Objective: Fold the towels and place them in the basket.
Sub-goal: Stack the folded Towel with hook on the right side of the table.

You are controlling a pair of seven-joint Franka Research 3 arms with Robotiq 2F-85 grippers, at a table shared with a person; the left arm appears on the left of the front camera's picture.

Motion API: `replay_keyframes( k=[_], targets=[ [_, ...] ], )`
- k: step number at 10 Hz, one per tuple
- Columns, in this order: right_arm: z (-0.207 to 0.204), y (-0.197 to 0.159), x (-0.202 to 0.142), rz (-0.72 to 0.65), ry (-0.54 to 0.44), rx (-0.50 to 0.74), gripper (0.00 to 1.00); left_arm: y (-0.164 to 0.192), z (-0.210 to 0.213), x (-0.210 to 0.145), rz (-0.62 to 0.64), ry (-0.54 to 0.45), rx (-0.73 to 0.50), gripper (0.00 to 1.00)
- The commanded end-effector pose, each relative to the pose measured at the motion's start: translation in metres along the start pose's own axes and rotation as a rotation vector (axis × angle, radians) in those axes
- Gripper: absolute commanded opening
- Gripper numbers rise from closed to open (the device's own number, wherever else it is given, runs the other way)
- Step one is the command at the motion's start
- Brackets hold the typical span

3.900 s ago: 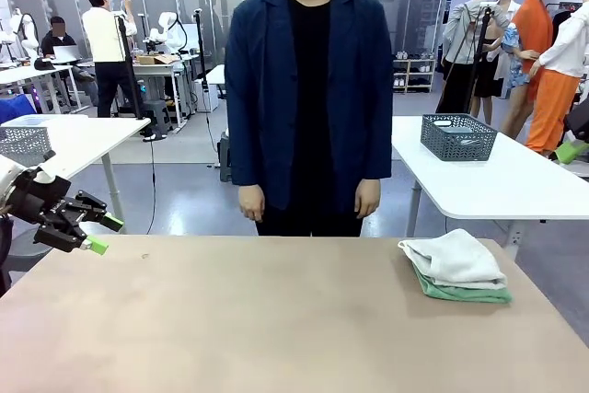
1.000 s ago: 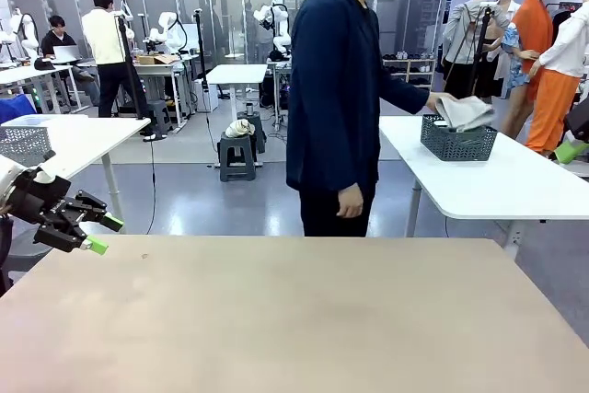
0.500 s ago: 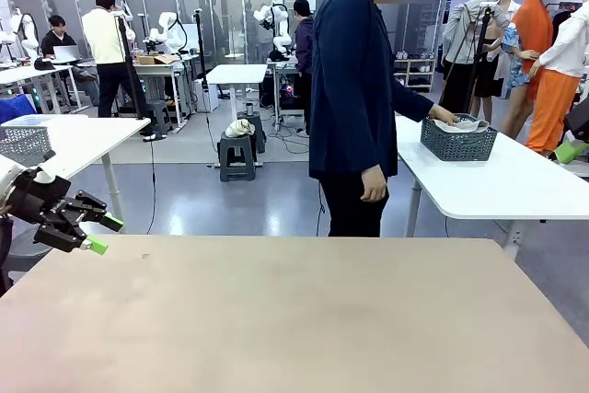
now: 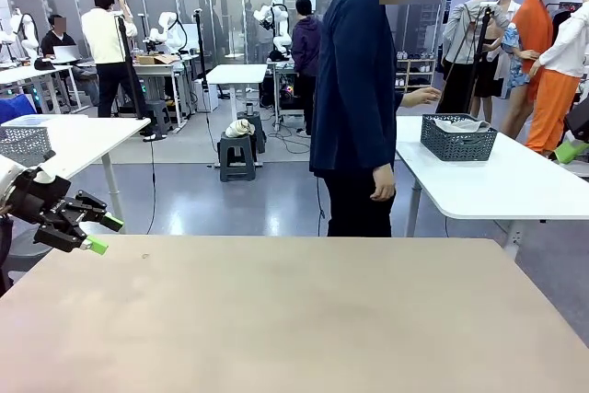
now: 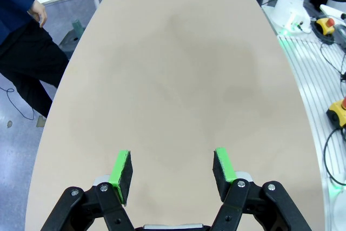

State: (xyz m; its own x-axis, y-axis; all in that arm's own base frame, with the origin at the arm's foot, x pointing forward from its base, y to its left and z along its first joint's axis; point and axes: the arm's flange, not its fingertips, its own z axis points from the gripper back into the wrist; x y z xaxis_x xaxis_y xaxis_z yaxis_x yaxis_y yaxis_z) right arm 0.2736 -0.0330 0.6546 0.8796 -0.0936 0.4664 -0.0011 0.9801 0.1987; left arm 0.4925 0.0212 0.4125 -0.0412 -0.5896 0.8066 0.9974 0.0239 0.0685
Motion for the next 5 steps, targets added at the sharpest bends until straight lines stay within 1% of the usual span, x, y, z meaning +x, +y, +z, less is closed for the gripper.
replay_keyframes(
  k=[1,5],
  targets=[
    [0.0008,0.0015,-0.0006,-0.014,-0.002,-0.006,1.0,-0.0004,0.0003,0.0002,-0.001,-0.002,0.0,0.77],
    [0.0008,0.0015,-0.0006,-0.014,-0.002,-0.006,1.0,-0.0004,0.0003,0.0002,-0.001,-0.002,0.0,0.77]
  ],
)
